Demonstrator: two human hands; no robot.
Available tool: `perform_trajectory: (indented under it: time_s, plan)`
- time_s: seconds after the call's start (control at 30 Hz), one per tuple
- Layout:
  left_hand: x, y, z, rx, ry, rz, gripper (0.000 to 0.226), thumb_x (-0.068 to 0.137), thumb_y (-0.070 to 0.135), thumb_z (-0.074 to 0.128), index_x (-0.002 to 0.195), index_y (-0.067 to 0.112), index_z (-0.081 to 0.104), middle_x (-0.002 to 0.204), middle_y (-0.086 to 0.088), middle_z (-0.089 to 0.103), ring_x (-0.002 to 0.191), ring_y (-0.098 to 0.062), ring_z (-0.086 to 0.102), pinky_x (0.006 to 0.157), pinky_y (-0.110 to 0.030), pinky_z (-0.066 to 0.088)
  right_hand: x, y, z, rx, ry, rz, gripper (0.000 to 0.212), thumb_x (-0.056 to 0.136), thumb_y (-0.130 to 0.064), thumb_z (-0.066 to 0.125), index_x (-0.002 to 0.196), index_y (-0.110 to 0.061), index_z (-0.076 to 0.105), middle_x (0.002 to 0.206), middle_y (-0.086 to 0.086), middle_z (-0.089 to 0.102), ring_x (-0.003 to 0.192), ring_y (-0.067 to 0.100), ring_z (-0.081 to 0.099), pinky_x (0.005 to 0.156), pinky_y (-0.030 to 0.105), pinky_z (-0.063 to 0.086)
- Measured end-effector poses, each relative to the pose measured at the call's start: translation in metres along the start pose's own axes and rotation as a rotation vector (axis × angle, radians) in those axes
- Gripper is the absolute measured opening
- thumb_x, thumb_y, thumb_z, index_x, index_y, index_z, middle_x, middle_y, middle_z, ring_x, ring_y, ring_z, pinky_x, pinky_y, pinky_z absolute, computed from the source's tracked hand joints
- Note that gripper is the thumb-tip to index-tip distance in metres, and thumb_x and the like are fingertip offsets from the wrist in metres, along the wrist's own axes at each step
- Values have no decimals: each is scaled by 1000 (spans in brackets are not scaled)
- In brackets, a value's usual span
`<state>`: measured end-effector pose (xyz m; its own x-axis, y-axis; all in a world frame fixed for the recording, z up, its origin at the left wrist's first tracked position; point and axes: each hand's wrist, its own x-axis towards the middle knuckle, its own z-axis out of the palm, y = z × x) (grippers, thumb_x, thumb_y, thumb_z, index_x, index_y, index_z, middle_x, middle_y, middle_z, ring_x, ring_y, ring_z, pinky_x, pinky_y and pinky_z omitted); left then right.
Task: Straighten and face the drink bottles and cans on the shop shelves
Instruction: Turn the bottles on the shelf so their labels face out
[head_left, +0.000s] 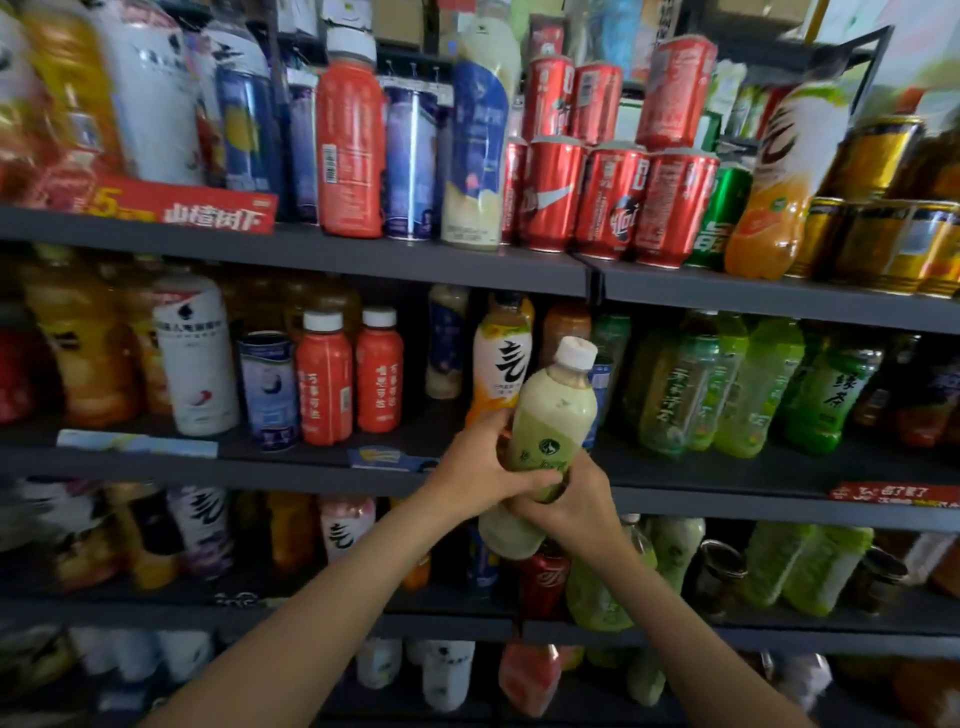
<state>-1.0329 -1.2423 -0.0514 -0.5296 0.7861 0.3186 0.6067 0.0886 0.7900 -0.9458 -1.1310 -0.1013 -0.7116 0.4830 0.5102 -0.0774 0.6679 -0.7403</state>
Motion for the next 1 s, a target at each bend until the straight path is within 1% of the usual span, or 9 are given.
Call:
perform_trajectory:
  time_s: [0.07,0.2,0.4,0.47,0.53,0.67,0.8,0.9,1.0]
  plan:
    - [-1,-5,-13,23,25,7,67,71,33,78,130,21,46,115,9,52,105,-6,49,85,-21,41,5,-4,8,-13,3,-10,75,54,-50,69,117,-13,55,103,-10,64,95,-7,59,74,9,47]
    - [4,-13,-28,-1,10,-7,64,68,35,80,124,20,52,118,1,59,108,-13,56,92,-33,48,12,-9,13,-56,-40,11,80,55,-57,73,120,-15,52,107,-4,64,99,5,61,79,28,55]
    - [22,2,-7,-59,-51,22,72,55,39,87,117,20,54,110,2,64,102,-13,60,88,-31,50,8,-7,-19,-176,-3,17,83,54,-65,71,119,-17,55,108,-1,64,100,10,61,79,33,54]
    - [31,17,12,-82,-68,52,71,58,32,87,119,15,53,113,-1,62,104,-14,58,86,-28,48,6,-2,-42,-225,21,30,83,55,-65,70,121,-18,54,110,0,63,101,12,61,80,35,54]
    - [40,30,35,-76,-69,87,73,63,22,85,125,14,48,120,-4,59,110,-16,55,91,-30,46,2,5,-65,-239,55,45,75,61,-51,77,123,-18,53,112,3,62,103,15,61,81,39,54]
    - [49,54,80,-43,-74,154,87,61,24,86,134,19,41,129,-1,53,120,-18,50,99,-35,43,-11,19,-107,-284,168,61,71,63,-23,84,125,-10,50,116,10,58,111,23,55,89,40,49]
    - [53,84,121,-57,-106,175,80,65,22,84,134,19,42,125,2,55,116,-13,51,91,-24,40,-23,35,-150,-274,197,61,75,63,-27,81,128,-15,45,120,6,55,114,21,52,93,41,48]
    - [59,108,154,-52,-120,162,77,64,24,84,131,20,45,119,5,57,107,-9,52,91,-26,43,-30,50,-190,-261,195,63,77,63,-28,80,129,-17,43,121,5,55,114,20,53,93,42,48]
    - [65,133,195,-21,-117,147,77,61,31,85,128,19,49,117,2,62,107,-14,57,93,-34,48,-40,70,-237,-208,120,78,77,66,-23,81,131,-18,42,122,2,57,114,15,54,93,34,49]
